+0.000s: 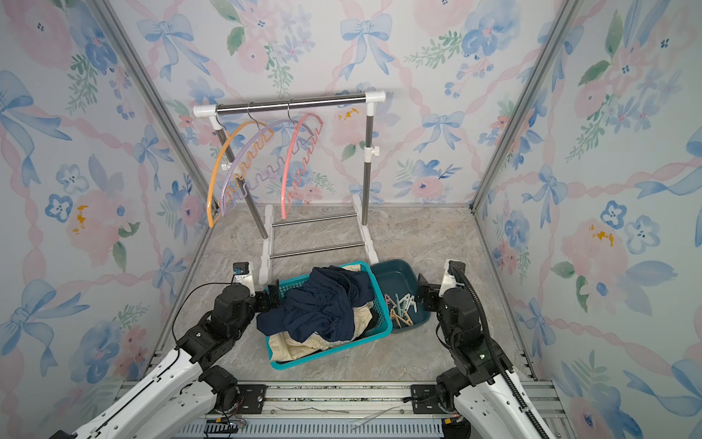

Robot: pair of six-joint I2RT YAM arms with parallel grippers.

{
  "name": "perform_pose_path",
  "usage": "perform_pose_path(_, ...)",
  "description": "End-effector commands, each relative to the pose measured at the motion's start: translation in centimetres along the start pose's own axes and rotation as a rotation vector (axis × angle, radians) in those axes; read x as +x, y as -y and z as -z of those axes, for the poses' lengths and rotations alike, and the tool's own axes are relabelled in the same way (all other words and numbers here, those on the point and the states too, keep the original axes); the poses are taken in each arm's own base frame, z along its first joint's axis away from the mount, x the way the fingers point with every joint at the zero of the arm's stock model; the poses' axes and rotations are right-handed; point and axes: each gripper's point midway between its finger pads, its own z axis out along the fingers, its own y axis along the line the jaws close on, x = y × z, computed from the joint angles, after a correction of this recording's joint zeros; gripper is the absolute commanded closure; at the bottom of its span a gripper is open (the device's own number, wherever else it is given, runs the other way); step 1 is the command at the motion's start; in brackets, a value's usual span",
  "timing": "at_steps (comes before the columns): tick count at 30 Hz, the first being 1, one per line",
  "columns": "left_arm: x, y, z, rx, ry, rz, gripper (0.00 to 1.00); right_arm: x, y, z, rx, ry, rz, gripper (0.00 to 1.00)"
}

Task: Remove the clothespins securing shorts to the hanger
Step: Reset both arms

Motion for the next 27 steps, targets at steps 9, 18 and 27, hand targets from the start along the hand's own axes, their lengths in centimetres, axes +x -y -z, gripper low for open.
perform_pose_path(9,-2.3,-6.3,-3.9,-0.188,0.233,0.046,0.02,1.1,4.0,-4.4,0.098,0.158,-0.032,0.03)
perform_pose_path(18,-1.9,-6.8,-5.6,-0.202,0.266,-0.149,0.02,3.6,4.8,-8.0,0.127,0.144,0.069,0.03)
perform_pose_path(27,-0.5,-5.1,-7.0,-0.085,0.311,-0.254,0.02,4.1,3.8,-11.4,0.067,0.137,0.091,0.03)
